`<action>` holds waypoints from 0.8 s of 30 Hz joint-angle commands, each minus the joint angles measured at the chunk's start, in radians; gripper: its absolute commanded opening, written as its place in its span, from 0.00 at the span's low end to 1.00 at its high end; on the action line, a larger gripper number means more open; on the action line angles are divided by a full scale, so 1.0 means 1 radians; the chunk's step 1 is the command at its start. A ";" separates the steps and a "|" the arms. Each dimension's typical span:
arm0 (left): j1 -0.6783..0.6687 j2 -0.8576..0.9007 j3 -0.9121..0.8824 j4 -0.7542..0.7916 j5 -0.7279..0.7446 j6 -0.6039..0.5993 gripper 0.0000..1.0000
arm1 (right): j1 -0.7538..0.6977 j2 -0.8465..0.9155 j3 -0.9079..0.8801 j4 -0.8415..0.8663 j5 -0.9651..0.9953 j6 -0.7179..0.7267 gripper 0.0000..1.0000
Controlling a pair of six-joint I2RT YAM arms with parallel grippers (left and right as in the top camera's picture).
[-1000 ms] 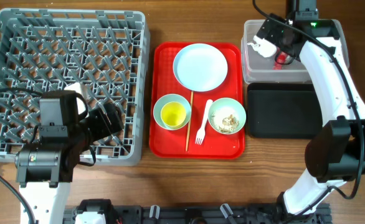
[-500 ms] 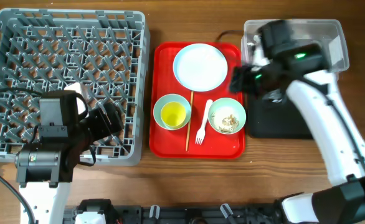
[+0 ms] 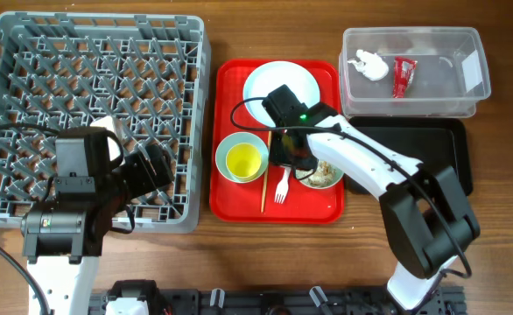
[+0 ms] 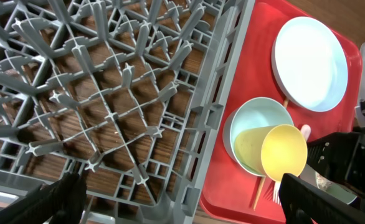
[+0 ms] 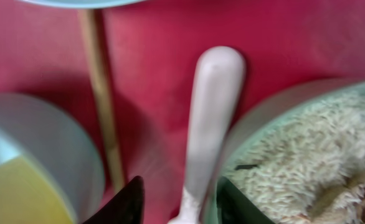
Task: Sort waste into correct bins and load items into the dishwasher rack
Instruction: 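Grasp the rim of the green rice bowl with the right gripper, then tip the green bowl over the black tray to pour out the rice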
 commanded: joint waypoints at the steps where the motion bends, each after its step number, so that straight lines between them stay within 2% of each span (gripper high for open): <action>1: -0.003 -0.002 0.022 0.003 0.011 -0.012 1.00 | 0.003 0.023 -0.002 -0.012 0.055 0.067 0.24; 5: -0.003 -0.002 0.022 0.003 0.011 -0.012 1.00 | 0.002 0.022 0.014 -0.030 0.061 0.061 0.04; 9: -0.003 -0.002 0.022 0.003 0.011 -0.012 1.00 | 0.002 -0.039 0.116 -0.154 0.156 0.027 0.04; 13: -0.003 -0.002 0.022 0.003 0.011 -0.012 1.00 | -0.029 -0.186 0.199 -0.195 0.130 -0.079 0.04; 16: -0.003 -0.002 0.022 0.003 0.011 -0.012 1.00 | -0.143 -0.268 0.201 -0.206 0.007 -0.189 0.04; 20: -0.003 -0.002 0.022 0.003 0.011 -0.012 1.00 | -0.333 -0.269 0.179 -0.271 -0.091 -0.321 0.04; 24: -0.003 -0.002 0.022 0.003 0.011 -0.012 1.00 | -0.507 -0.269 0.052 -0.198 -0.314 -0.478 0.04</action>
